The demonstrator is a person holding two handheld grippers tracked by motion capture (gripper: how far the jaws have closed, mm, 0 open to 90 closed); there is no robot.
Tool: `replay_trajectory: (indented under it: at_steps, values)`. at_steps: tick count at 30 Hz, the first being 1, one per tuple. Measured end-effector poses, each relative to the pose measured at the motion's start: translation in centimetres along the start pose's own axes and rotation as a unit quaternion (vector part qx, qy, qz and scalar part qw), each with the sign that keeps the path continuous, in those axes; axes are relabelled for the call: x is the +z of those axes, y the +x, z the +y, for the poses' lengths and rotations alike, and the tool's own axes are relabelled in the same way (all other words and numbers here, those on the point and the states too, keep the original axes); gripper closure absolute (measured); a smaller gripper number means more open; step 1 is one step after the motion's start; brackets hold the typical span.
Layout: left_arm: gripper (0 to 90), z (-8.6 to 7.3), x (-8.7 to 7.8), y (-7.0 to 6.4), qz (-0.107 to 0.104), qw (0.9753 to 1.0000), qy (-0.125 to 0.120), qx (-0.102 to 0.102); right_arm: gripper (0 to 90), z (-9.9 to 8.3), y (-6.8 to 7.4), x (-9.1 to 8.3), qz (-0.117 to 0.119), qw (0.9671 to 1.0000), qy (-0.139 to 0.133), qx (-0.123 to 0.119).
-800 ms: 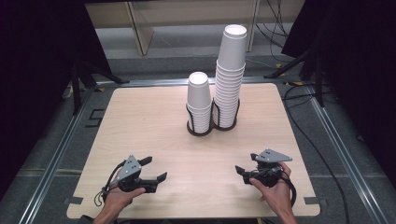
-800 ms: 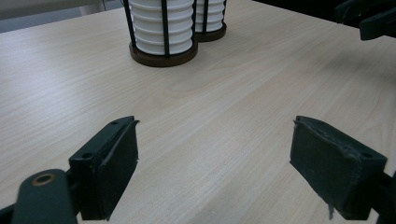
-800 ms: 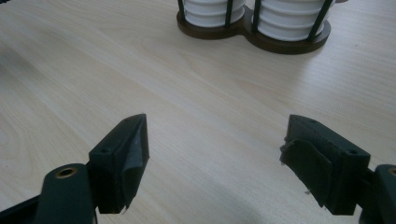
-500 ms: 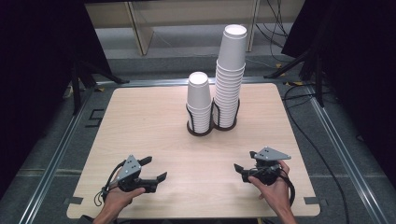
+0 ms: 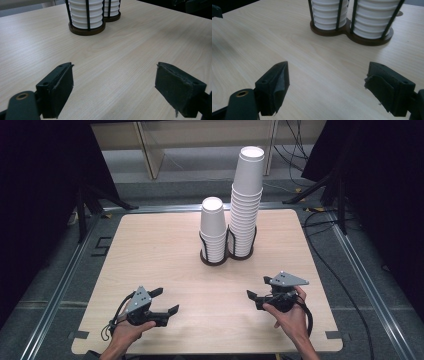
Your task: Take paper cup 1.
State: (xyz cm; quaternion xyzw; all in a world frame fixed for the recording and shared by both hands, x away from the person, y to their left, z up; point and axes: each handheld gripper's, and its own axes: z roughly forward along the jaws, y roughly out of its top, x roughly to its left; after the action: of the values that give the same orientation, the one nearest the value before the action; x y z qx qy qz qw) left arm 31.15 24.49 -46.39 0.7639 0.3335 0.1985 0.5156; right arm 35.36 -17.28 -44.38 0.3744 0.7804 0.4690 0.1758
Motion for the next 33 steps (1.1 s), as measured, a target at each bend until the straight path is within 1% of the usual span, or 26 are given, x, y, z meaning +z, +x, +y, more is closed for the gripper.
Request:
replay_trajectory:
  at_steps: [1,2,3,5,6,7,8,9,10,11,12,13,14,15,16,17,19,21,22,23,25,26,27,30,32,33]
  values:
    - [14.8,-0.1,0.1,0.0,-0.007,0.9999,-0.011,-0.007,19.4,0.6,0.3,0.4,0.011,0.9998,0.003,0.017]
    - [14.8,-0.1,0.1,0.0,-0.007,0.9999,-0.011,-0.007,19.4,0.6,0.3,0.4,0.011,0.9998,0.003,0.017]
    - [14.8,0.0,0.0,0.0,-0.003,1.0000,-0.001,-0.001,19.7,1.3,0.2,0.8,0.017,0.9998,-0.008,0.002]
    - [14.8,-0.1,0.1,0.1,-0.008,0.9999,-0.006,-0.003,20.5,1.7,0.2,0.8,0.018,0.9998,-0.011,-0.001]
    - [14.8,-0.1,0.1,0.0,-0.009,0.9999,-0.009,-0.006,21.2,2.3,0.2,1.0,0.021,0.9996,-0.015,0.007]
    - [14.8,-0.1,0.1,0.0,-0.009,0.9999,-0.009,-0.006,21.2,2.3,0.2,1.0,0.021,0.9996,-0.015,0.007]
    - [14.8,0.0,0.0,0.0,-0.012,0.9999,-0.007,-0.009,21.2,2.6,0.1,1.1,0.022,0.9995,-0.022,0.001]
    - [14.8,0.0,-0.1,0.1,-0.015,0.9998,-0.009,-0.012,21.0,3.1,0.0,1.3,0.013,0.9996,-0.026,-0.002]
    - [14.8,0.0,0.0,0.0,-0.019,0.9996,-0.015,-0.014,21.0,3.1,0.0,1.3,0.013,0.9996,-0.026,-0.002]
    - [14.8,0.0,0.0,0.0,-0.020,0.9996,-0.019,-0.009,20.9,3.5,0.0,1.7,0.026,0.9994,-0.024,0.006]
    - [14.8,0.1,0.0,0.0,-0.019,0.9996,-0.018,-0.004,20.9,3.5,0.0,1.7,0.026,0.9994,-0.024,0.006]
    - [14.8,0.1,-0.1,0.0,-0.019,0.9997,-0.014,0.001,20.9,3.7,0.1,1.7,0.026,0.9992,-0.027,0.014]
    - [14.8,0.1,-0.2,0.0,-0.016,0.9998,-0.006,0.003,20.9,4.1,-0.2,1.7,0.017,0.9994,-0.029,-0.003]
    - [14.8,0.1,-0.1,0.0,-0.021,0.9997,-0.014,0.003,20.8,4.3,-0.2,1.8,0.017,0.9993,-0.032,0.001]
    - [14.8,0.1,-0.1,-0.1,-0.020,0.9997,-0.013,0.003,20.8,4.8,-0.2,2.0,0.026,0.9991,-0.033,0.007]
    - [14.8,0.1,-0.1,-0.1,-0.020,0.9997,-0.013,0.004,20.6,5.6,-0.3,2.1,0.018,0.9989,-0.042,-0.003]
    - [14.8,0.1,-0.1,-0.1,-0.020,0.9997,-0.012,0.005,20.6,6.5,-0.1,2.4,0.028,0.9986,-0.045,0.001]
    - [14.8,0.1,-0.2,-0.1,-0.017,0.9998,-0.008,0.007,20.6,6.9,0.0,2.5,0.026,0.9984,-0.050,-0.004]
    - [14.8,0.1,-0.2,-0.1,-0.016,0.9998,-0.007,0.005,20.6,7.8,0.1,2.7,0.028,0.9984,-0.049,-0.007]
    - [14.8,0.1,-0.1,-0.1,-0.020,0.9997,-0.013,0.004,20.6,7.8,0.1,2.7,0.028,0.9984,-0.049,-0.007]
    - [14.8,0.1,-0.1,-0.1,-0.020,0.9997,-0.011,0.005,20.7,8.9,0.1,3.0,0.022,0.9978,-0.059,-0.017]
    - [14.8,0.1,-0.1,-0.1,-0.021,0.9997,-0.011,0.007,20.7,8.9,0.1,3.0,0.022,0.9978,-0.059,-0.017]
    - [14.8,0.0,-0.1,-0.1,-0.021,0.9997,-0.011,0.006,20.6,9.8,0.1,3.5,0.026,0.9974,-0.065,-0.017]
    - [14.8,0.1,-0.1,-0.1,-0.019,0.9997,-0.012,0.004,20.6,10.5,0.3,3.8,0.028,0.9973,-0.066,-0.014]
    - [14.8,0.0,-0.1,0.0,-0.017,0.9998,-0.010,0.002,19.9,11.6,0.5,4.4,0.018,0.9968,-0.075,-0.023]
    - [14.8,0.0,-0.1,0.0,-0.017,0.9998,-0.009,0.002,19.9,12.1,0.6,4.7,0.023,0.9963,-0.081,-0.021]
